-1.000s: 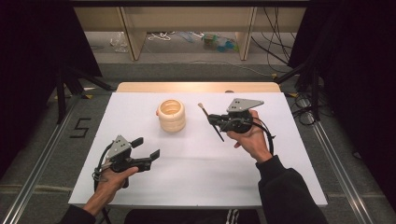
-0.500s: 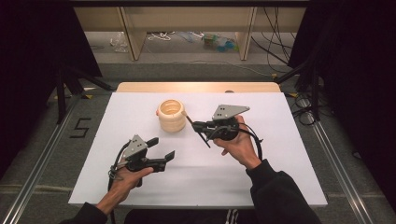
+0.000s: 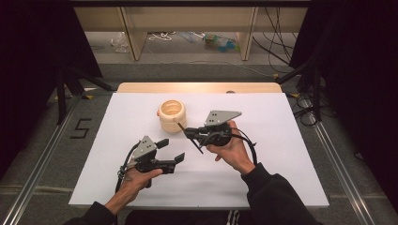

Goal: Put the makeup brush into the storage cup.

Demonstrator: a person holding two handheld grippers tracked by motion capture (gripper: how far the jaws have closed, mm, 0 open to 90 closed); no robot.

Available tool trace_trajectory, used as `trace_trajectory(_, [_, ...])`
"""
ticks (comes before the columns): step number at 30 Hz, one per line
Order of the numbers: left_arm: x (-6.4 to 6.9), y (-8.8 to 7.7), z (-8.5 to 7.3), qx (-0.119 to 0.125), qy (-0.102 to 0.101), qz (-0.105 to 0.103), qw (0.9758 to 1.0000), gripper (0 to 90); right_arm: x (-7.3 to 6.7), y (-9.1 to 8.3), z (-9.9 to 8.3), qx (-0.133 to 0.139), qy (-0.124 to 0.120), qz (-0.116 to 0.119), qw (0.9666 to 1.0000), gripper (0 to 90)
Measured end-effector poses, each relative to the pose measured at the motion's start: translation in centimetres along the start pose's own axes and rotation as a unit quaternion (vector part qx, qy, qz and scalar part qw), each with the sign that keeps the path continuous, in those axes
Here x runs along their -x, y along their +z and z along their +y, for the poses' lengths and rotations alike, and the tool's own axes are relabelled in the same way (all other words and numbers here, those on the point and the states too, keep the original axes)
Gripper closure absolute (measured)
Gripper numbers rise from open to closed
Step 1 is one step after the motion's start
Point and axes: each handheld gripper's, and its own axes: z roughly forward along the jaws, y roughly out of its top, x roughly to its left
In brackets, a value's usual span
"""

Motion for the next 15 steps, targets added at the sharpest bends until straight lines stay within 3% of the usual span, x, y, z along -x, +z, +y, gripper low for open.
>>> trace_trajectory(15, [1.0, 0.9, 0.1, 0.003, 0.006, -0.013, 0.9999, 20.1, -1.4, 1.4, -0.2, 0.012, 0.002, 0.019, 0.9998, 83.7])
